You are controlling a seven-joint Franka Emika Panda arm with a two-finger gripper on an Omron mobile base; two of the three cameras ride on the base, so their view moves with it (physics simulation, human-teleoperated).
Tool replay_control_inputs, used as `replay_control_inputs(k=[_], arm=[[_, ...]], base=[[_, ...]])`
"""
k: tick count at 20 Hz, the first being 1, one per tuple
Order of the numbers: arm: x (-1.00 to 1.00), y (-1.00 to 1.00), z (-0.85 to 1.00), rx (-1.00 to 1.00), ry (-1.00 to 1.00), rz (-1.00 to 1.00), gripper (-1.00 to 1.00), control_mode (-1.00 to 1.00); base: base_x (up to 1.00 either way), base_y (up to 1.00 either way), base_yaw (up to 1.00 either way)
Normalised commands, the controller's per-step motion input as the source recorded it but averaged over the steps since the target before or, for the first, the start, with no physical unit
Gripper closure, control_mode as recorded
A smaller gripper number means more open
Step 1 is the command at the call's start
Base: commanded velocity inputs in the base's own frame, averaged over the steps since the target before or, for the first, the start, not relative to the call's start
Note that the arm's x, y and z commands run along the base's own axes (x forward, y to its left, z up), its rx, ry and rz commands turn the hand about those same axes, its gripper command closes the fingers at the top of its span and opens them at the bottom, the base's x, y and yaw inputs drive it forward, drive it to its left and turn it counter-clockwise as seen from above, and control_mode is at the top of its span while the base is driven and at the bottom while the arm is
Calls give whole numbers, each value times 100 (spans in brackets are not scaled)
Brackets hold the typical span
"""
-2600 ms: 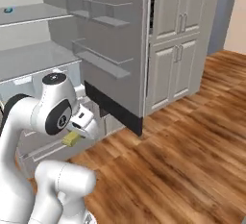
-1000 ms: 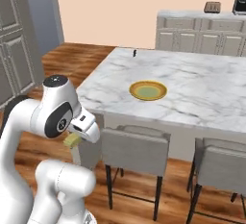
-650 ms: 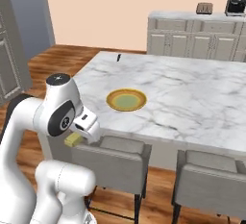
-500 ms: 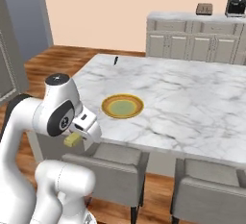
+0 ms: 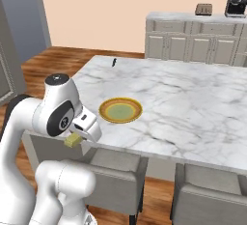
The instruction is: Retrieve the butter from the fridge and place it on a plate on the dining table. Then retrieve the butter knife by the fridge and place it near the plate.
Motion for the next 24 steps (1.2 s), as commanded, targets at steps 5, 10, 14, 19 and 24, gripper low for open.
replay_control_inputs(k=[5, 10, 14, 19, 24], arm=[[0, 0, 0, 0, 0, 0, 100, 100], [5, 0, 0, 0, 0, 0, 100, -100], [60, 0, 0, 0, 0, 0, 100, -100], [72, 0, 0, 0, 0, 2, 100, -100], [100, 0, 0, -1, 0, -2, 100, -100]], base=[[5, 0, 0], [0, 0, 0], [0, 0, 0], [0, 0, 0], [0, 0, 0]])
